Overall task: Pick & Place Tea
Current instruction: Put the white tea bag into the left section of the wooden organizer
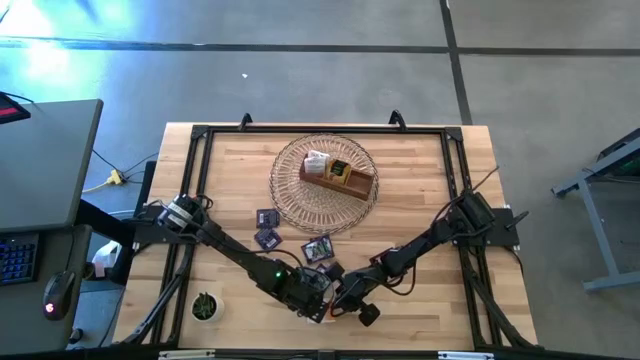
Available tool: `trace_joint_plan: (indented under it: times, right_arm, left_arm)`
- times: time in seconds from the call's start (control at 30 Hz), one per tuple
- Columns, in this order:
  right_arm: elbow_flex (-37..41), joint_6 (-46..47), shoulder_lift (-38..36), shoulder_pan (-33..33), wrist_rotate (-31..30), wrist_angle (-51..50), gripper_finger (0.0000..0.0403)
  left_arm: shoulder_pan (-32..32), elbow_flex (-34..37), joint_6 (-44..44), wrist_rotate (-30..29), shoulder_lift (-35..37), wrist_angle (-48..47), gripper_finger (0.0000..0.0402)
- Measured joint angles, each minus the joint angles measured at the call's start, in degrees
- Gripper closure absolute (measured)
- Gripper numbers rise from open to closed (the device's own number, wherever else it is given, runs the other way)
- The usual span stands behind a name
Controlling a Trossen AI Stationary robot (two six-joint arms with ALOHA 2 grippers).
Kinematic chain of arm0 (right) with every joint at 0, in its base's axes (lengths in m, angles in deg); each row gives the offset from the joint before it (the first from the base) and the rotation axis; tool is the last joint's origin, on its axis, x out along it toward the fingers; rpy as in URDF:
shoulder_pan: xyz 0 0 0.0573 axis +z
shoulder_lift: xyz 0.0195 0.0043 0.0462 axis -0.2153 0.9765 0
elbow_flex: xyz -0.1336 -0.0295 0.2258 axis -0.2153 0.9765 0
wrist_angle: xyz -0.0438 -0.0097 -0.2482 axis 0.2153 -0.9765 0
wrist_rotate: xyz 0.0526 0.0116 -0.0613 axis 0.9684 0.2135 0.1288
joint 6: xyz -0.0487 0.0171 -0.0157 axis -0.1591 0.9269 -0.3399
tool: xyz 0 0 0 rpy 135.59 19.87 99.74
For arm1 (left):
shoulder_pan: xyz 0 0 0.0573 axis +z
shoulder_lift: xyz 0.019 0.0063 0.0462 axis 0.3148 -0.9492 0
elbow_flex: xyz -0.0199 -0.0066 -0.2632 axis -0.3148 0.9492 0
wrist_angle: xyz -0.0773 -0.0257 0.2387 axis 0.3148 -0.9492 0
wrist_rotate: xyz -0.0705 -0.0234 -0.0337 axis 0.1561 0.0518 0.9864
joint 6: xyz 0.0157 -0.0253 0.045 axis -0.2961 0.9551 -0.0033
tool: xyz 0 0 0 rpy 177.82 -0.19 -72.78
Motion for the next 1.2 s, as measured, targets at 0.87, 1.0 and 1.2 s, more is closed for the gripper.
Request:
trace_joint_plan:
  times: [0.87,1.0,1.2]
  right_arm:
    - [0.0,0.86,2.37,-0.39,-1.72,3.57,0.0403]
    - [0.02,2.31,2.37,-0.31,-1.57,3.53,0.0403]
    - [0.02,3.27,2.37,-0.31,-1.34,3.5,0.0403]
  left_arm:
    - [0.81,-0.02,-9.72,-2.83,-0.04,-0.11,0.0305]
    - [0.85,-0.02,-13.31,-2.81,-0.02,-0.51,0.0333]
    - [0.98,0.0,-24.0,-3.26,-0.02,-0.49,0.0395]
